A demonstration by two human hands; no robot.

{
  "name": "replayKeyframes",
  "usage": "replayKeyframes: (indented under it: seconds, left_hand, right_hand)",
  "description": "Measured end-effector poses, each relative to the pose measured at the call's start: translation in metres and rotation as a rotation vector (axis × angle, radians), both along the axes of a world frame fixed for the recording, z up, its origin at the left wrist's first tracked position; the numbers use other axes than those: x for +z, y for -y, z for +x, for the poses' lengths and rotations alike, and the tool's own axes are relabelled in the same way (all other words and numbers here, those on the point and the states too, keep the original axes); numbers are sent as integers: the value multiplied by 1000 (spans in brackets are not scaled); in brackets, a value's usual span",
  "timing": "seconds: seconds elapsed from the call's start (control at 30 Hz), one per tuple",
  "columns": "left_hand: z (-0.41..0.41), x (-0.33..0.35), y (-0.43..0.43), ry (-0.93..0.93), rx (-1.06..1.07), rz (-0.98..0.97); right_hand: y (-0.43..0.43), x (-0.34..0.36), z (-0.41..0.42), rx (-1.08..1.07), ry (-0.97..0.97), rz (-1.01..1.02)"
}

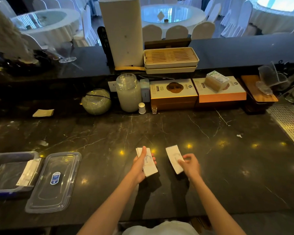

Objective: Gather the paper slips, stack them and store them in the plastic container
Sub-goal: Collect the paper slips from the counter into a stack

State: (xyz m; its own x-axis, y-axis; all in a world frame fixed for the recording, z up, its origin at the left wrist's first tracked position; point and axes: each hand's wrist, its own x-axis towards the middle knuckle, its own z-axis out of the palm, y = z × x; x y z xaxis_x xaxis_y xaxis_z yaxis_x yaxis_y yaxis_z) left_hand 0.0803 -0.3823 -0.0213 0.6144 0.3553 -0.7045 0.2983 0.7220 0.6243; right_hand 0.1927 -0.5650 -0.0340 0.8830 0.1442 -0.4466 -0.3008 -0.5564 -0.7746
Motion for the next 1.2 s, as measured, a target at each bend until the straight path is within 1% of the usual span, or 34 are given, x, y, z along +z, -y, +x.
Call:
replayKeyframes:
  seconds: [0.03,0.1,0.23,0.33,0.47,0.57,0.73,0.8,0.9,1.03,1.2]
  left_hand:
    - [1,-1,-1,2,-9,8]
    - [2,1,-1,7,-36,19]
    - [6,6,4,60,-52,4]
    - [9,7,5,93,-3,-37]
    - [10,2,4,48,11,10]
    - [9,-6,6,35,16,21]
    - [5,-15,10,-9,48,73]
    - [5,-15,9,-10,44,82]
    - [5,-14,7,-18,25,70]
    - [5,-12,3,-30,44,62]
    - [5,-14,-3,3,59,8]
  right_hand:
    - [-8,9,-1,-25,-27,99]
    - [-27,25,-6,-29,-57,202]
    - [-56,41,-27,27,-115,301]
    - [-63,38,-43,81,-143,306]
    - [-67,33,-50,128,-109,221]
    - [-66,32,-49,221,-25,67]
    - [-65,31,-54,321,94,-120]
    - [-63,29,-56,354,155,-127]
    - [-64,32,-59,407,198,-125]
    - [-67,37,-61,432,284,-199]
    - [-72,37,-61,441,247,-188]
